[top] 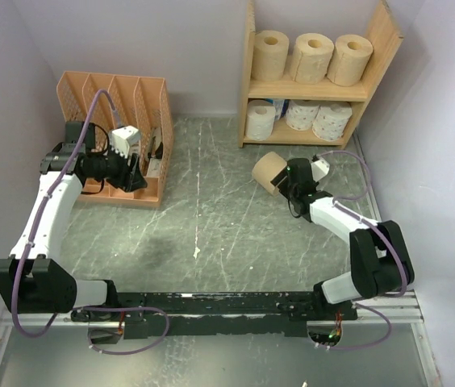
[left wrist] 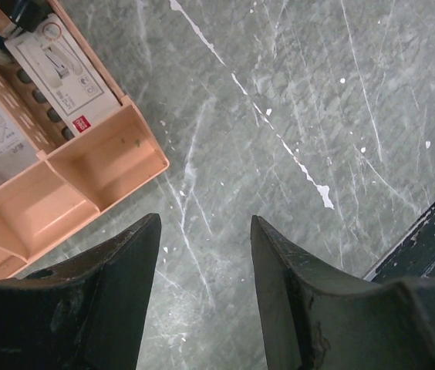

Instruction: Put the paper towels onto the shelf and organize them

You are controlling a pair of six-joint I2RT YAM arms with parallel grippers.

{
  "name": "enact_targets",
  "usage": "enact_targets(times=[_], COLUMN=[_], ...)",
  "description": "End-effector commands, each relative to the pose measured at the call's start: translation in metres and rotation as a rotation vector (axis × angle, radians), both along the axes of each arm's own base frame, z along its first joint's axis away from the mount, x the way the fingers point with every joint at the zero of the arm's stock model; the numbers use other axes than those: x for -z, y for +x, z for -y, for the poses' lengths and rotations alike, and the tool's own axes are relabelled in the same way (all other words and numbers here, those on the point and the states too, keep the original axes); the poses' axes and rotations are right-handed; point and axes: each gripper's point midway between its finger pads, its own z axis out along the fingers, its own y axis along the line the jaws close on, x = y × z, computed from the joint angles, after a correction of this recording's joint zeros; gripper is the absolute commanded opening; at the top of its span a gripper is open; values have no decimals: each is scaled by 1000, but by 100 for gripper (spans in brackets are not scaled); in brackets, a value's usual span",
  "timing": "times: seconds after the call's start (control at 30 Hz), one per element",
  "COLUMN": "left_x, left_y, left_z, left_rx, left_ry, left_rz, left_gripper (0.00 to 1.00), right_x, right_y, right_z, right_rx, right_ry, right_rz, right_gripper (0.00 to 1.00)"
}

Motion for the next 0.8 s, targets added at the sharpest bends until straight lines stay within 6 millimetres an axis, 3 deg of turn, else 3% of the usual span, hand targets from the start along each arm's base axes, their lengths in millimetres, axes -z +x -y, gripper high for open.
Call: enact_targets(times=[0.0,0.13,0.4,0.57,0.77], left_x=[-2,1,7,10,10], left_y=[0,0,2,2,4], left_z=[3,2,0,-1,2], left_rx=[1,-5,-11,-14,-7], left_ry=[-32,-30,-18,-16,-32], left_rz=[17,10,0,-7,-13], left_gripper=[61,61,61,61,61], right_x=[-9,-1,17,15,-41], right_y=[20,29,48,51,45], right_z=[6,2,-8,-10,4], right_rx=[57,49,5,-21,-49], right_ry=[-26,-27,-35,-55,-165], right_rz=[64,72,70,73,129], right_gripper=[64,55,0,0,0])
